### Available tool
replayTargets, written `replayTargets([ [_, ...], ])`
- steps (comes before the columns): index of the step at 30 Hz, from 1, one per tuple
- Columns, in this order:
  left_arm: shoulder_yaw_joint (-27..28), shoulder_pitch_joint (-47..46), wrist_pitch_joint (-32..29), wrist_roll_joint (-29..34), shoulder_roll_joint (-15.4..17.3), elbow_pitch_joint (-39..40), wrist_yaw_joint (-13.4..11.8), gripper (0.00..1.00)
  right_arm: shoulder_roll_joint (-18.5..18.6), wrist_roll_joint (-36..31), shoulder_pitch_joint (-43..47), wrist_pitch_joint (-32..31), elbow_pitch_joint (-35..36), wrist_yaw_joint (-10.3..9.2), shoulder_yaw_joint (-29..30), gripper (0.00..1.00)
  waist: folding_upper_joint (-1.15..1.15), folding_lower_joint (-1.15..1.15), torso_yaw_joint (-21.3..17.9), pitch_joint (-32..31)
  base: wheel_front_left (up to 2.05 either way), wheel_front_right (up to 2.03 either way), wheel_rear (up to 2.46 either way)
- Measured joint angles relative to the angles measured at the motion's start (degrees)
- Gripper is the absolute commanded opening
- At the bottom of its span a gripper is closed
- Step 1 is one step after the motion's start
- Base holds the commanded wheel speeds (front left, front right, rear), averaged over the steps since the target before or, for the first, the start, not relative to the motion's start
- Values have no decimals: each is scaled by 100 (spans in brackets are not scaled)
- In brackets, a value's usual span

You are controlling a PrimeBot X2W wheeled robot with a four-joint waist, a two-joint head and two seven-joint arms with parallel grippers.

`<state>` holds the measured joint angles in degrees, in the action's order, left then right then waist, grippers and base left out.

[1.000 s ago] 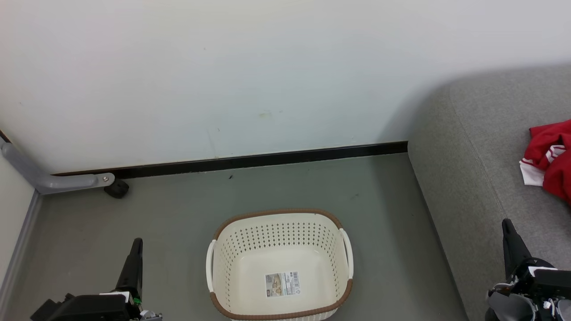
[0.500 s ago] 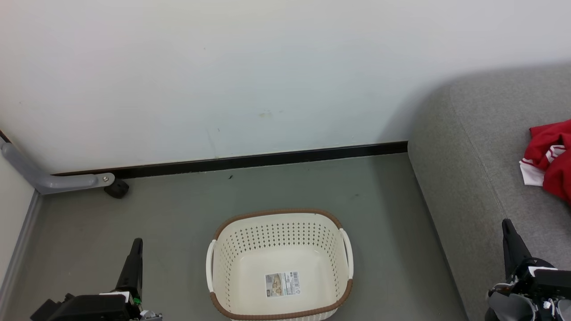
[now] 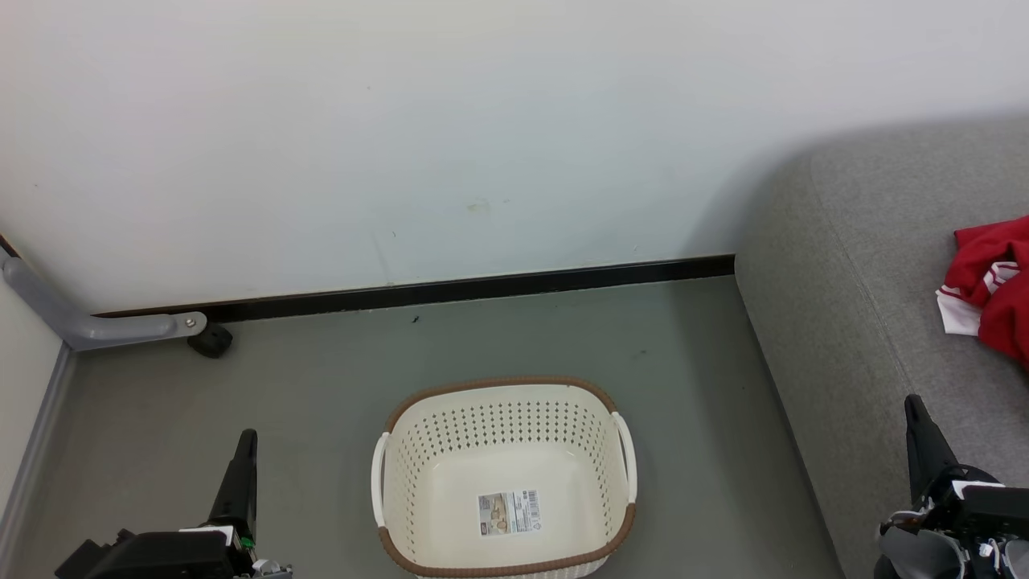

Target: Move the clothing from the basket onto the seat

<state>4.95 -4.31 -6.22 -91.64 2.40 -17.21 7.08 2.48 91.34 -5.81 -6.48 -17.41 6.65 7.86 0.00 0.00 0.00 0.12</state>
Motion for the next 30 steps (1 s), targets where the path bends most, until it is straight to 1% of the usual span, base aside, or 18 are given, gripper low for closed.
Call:
replayTargets([
  [30, 0, 0, 0, 0, 0, 1, 0, 0, 0, 0, 1, 0, 1, 0, 0, 0, 0, 0, 0, 0, 0, 0, 0],
])
